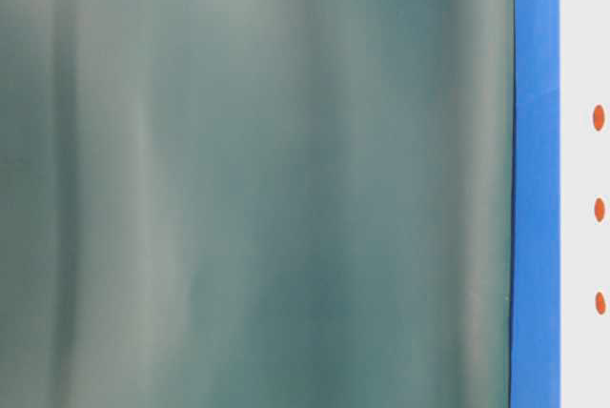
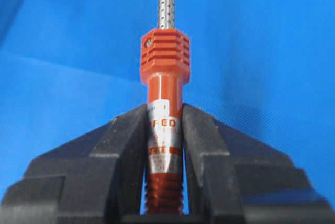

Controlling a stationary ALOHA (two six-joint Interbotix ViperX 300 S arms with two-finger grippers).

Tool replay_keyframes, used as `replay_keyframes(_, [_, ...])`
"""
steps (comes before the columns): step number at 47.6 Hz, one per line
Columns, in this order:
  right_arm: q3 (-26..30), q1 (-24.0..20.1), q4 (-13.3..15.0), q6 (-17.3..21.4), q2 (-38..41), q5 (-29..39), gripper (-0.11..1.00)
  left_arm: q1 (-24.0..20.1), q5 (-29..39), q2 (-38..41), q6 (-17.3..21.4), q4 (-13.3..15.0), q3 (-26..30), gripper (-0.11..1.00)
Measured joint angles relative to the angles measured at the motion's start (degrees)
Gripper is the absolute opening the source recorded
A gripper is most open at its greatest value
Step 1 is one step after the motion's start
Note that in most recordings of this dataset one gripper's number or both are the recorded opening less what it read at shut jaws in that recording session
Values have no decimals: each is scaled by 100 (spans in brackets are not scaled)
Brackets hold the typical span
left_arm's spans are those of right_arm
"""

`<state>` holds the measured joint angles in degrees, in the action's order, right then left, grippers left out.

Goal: Touch the tip of the soldering iron to the tip of the solder at the mark.
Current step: 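Close left gripper on solder wire and right gripper on iron handle, then lift both tools and carry them over the red-dot strip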

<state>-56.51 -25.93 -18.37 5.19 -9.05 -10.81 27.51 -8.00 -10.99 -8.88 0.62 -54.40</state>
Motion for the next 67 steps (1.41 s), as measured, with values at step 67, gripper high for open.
replay_keyframes(67, [765,3691,1890,0,-800,3050,6,-3357,1898,-105,281,-44,976,3])
